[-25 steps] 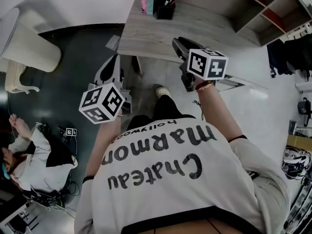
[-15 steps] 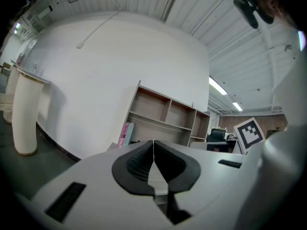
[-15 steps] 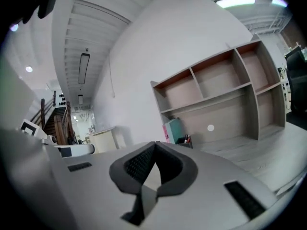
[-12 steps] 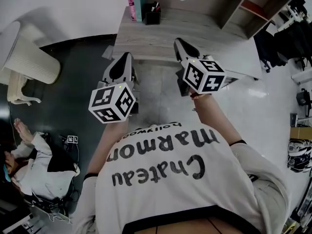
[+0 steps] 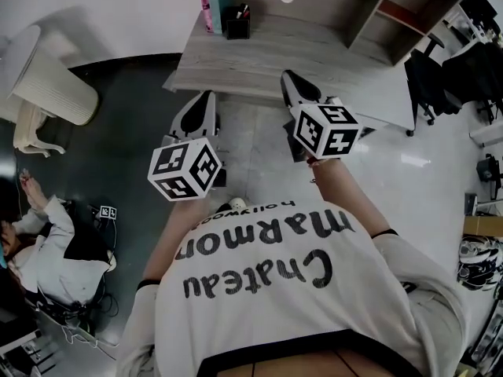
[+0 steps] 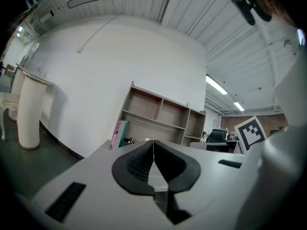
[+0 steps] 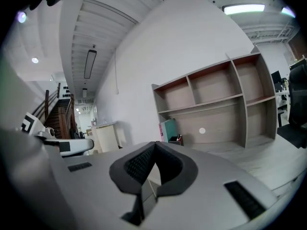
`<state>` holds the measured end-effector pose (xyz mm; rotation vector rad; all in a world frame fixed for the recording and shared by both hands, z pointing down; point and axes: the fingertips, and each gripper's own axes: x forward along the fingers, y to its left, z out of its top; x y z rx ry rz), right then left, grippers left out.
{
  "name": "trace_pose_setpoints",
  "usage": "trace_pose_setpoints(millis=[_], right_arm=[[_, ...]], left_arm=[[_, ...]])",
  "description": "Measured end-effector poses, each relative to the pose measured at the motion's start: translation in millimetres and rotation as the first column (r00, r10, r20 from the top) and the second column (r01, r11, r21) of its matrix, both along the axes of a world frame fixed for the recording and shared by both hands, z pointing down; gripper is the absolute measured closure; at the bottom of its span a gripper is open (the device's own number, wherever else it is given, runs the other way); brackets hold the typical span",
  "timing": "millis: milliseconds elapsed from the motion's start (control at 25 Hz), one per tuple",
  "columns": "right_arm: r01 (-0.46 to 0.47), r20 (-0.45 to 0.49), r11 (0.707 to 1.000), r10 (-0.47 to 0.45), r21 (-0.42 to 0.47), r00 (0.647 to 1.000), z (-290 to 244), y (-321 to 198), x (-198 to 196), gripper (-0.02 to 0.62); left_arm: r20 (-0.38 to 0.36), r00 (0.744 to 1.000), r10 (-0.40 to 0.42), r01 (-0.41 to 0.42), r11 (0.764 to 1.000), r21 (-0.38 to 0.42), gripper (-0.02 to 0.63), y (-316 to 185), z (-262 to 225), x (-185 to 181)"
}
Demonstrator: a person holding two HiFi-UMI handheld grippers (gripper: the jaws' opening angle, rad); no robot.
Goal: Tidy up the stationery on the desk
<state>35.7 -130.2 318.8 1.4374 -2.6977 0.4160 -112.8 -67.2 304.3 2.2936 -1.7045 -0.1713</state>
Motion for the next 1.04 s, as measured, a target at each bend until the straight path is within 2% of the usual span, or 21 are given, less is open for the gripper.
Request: trace_pose_setpoints(millis=[320,560,1040], right_arm=[[0.033,-0.004,0.999,-0.033,-0.036,0.999,17,26,36,0.584],[0.052,0.003,0.998,-0.052,-0.041,0.999,21,42,52,0.586],[0.089,-0.020,0.996,-0.088,0.005,0.996,1,77,75,0.584]], left_arm=[[-0.011,0.999,-0.039,0.039,0.999,-0.028,0.589,29,14,38],[-0.001,0.997,-0.077,0.076,0.996,-0.038,0.589,54,18,53],[0.001,0.994,-0.111,0.111,0.994,0.011,0.589,94,1,79]])
